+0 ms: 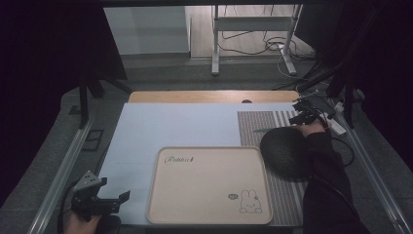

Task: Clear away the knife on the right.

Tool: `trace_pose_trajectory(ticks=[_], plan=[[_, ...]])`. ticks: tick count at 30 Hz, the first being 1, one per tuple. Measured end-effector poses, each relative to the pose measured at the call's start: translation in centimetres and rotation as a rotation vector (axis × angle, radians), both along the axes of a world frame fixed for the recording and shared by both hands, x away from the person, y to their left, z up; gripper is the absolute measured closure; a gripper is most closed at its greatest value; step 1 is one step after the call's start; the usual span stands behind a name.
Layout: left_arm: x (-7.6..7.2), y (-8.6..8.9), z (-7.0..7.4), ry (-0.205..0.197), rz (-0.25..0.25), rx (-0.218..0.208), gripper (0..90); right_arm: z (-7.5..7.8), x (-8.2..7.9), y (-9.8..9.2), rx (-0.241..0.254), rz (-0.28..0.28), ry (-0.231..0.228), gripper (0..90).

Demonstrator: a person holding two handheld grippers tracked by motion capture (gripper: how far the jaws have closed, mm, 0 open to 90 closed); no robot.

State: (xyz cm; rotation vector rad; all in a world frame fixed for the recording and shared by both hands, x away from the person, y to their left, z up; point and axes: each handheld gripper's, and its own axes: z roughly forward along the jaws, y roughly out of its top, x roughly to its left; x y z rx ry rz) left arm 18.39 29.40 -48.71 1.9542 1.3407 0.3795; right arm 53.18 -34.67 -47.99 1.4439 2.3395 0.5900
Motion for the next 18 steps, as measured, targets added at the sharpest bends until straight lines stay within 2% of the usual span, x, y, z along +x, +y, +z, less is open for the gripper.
trace_pose_trajectory(ticks=[5,8,9,12,18], plan=[[0.0,0.0,0.0,0.003,0.000,0.000,0.0,-0.9,1.0,-1.2,-0.037,0.002,-0.020,89.5],[0.0,0.0,0.0,0.005,0.000,0.000,0.0,-1.3,1.4,-1.7,-0.046,0.006,-0.020,89.5],[0.0,0.0,0.0,0.006,0.001,0.000,0.0,-1.6,1.6,-2.0,-0.058,0.004,-0.006,89.6],[0.0,0.0,0.0,0.006,0.002,-0.001,0.0,-1.8,1.6,-2.3,-0.044,0.000,-0.003,89.5],[-0.1,0.0,0.0,0.007,0.000,0.007,0.0,-1.4,0.4,-3.5,0.006,0.016,0.089,89.6]])
